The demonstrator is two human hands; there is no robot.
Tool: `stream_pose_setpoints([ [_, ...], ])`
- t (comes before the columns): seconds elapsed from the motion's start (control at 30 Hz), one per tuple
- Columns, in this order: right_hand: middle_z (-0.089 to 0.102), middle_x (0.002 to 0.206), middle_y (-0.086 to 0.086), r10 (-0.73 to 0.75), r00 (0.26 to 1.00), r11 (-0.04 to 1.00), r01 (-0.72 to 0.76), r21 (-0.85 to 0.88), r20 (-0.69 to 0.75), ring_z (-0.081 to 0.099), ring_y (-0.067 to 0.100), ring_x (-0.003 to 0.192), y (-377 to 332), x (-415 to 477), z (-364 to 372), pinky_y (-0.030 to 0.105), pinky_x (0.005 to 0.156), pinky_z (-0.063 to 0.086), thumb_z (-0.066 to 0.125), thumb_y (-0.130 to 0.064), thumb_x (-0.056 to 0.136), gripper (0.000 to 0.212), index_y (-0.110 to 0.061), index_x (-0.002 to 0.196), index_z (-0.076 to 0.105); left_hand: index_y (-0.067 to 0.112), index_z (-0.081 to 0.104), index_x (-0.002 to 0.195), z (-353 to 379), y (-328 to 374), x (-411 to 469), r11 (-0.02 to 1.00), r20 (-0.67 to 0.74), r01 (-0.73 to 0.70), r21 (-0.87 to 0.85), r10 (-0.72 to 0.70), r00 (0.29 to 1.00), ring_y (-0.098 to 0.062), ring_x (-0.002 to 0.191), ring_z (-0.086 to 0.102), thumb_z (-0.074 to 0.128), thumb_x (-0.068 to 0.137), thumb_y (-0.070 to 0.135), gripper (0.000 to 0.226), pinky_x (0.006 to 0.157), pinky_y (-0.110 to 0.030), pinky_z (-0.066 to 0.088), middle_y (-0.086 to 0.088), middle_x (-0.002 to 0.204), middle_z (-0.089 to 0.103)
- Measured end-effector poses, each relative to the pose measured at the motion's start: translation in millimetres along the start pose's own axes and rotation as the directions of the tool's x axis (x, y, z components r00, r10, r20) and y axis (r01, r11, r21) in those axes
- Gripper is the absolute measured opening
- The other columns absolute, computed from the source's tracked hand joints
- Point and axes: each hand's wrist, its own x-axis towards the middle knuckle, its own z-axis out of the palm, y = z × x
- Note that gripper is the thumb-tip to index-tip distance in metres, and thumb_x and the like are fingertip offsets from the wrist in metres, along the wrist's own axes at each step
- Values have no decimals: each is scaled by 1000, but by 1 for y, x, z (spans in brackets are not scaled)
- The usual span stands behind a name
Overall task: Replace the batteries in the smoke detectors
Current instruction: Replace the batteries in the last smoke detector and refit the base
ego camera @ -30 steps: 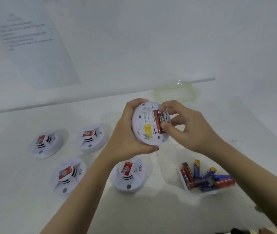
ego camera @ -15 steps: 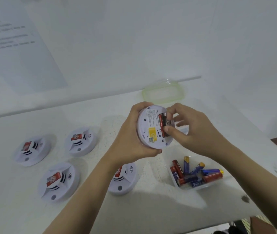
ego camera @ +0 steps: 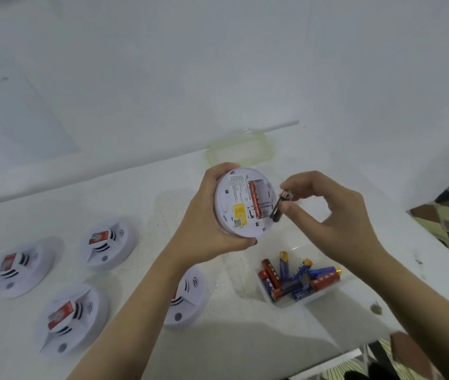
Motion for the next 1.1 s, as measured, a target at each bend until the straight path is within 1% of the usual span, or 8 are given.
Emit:
stream_pose_setpoints([
  [0.1,66,82,-15,69,988,998,-68,-11,139,61,3,81,2,-11,-14,5,75,41,70,-16,81,15,-24,91,64,33,36,129,0,-1,1,1000,11,24,-5,-24,1000,-6,115,54,84,50,22,93,85,-27,54,29,120,50],
  [0.23,64,86,-23,167,878,974,-77,-211,449,58,-1,86,13,-28,-22,13,73,44,66,-29,83,13,-38,92,62,33,38,130,2,-2,1,999,42,46,14,-46,998,3,112,54,87,49,12,97,81,-11,48,31,116,52],
  [0.33,56,107,-29,147,905,970,-52,-238,399,55,-6,95,13,-31,-21,12,81,43,57,-41,85,25,-41,110,60,31,42,133,4,-1,1,999,70,40,31,-42,997,2,115,54,88,48,11,98,84,-10,47,26,121,54],
  [0.4,56,121,-21,105,948,965,-24,-260,302,53,-7,104,11,-25,-21,14,89,43,61,-34,87,39,-36,125,57,28,43,135,5,0,1,999,86,34,41,-37,996,-2,118,54,89,47,12,100,87,-12,48,19,126,55],
  [0.53,55,135,5,16,957,945,80,-316,290,59,18,116,8,-11,-16,32,90,49,67,-23,85,47,-22,130,56,25,44,137,6,4,0,998,113,24,58,-30,993,-5,118,55,90,47,12,102,87,-13,48,12,128,57],
  [0.67,52,137,5,12,918,934,132,-332,396,66,20,104,2,2,-13,29,79,52,62,-36,82,49,-21,128,58,27,45,137,5,6,-2,998,115,27,51,-33,993,-8,114,58,90,47,13,101,84,-14,49,11,123,59],
  [0.87,49,139,3,6,856,920,198,-339,517,53,13,123,-5,15,-14,31,95,47,68,-36,82,54,-19,132,54,23,45,137,2,6,-11,998,102,67,8,-67,992,-10,115,58,89,47,24,100,86,-16,50,10,123,60],
  [1.1,61,127,11,-26,833,890,271,-367,552,67,23,101,-9,13,-2,31,77,55,58,-39,73,55,-11,121,64,25,47,135,-2,5,-17,995,78,96,-5,-96,992,-12,112,61,89,45,23,100,85,-21,53,11,120,62],
])
